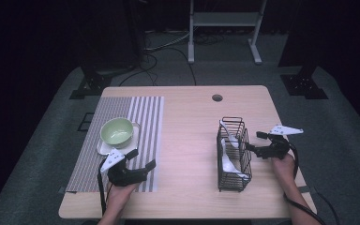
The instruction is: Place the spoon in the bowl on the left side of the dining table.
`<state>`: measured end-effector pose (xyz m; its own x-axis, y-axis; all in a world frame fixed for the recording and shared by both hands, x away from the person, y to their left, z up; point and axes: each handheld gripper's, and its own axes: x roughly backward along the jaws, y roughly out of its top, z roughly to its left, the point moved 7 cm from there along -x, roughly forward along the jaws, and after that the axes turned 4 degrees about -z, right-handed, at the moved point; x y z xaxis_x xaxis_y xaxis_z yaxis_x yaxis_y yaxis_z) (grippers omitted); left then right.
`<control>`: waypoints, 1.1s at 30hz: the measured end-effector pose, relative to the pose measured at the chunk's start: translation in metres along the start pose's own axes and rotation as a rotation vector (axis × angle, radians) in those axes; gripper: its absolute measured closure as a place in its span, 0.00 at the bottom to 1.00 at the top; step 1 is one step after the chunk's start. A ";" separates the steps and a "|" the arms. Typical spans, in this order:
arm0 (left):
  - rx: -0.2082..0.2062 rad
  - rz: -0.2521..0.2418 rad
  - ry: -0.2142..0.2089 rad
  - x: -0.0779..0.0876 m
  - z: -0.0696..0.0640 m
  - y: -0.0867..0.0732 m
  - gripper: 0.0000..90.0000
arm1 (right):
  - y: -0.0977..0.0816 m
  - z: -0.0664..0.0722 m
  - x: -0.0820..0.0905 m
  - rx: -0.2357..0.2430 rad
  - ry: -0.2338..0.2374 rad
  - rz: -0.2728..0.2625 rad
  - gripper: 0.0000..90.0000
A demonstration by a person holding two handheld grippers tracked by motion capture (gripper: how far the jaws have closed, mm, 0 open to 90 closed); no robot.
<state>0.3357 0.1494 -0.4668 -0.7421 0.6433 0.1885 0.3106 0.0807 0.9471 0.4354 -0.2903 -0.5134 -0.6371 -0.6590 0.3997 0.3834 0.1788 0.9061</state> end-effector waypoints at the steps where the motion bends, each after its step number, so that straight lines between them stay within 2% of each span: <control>1: 0.004 -0.004 -0.003 -0.001 -0.001 0.000 0.08 | 0.000 0.000 0.000 0.000 0.000 0.000 0.14; 7: -0.015 0.004 -0.021 -0.004 -0.009 0.001 0.08 | 0.000 0.000 0.000 0.003 -0.002 0.001 0.14; 21: -0.051 0.022 -0.041 -0.012 -0.017 0.000 0.08 | 0.000 0.000 0.000 -0.001 0.001 -0.001 0.14; 33: -0.033 0.041 -0.084 -0.022 -0.030 -0.001 0.08 | 0.000 0.000 0.000 -0.002 0.001 -0.001 0.14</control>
<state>0.3341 0.1122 -0.4639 -0.6764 0.7069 0.2066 0.3190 0.0284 0.9473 0.4357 -0.2905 -0.5135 -0.6367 -0.6602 0.3984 0.3837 0.1769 0.9063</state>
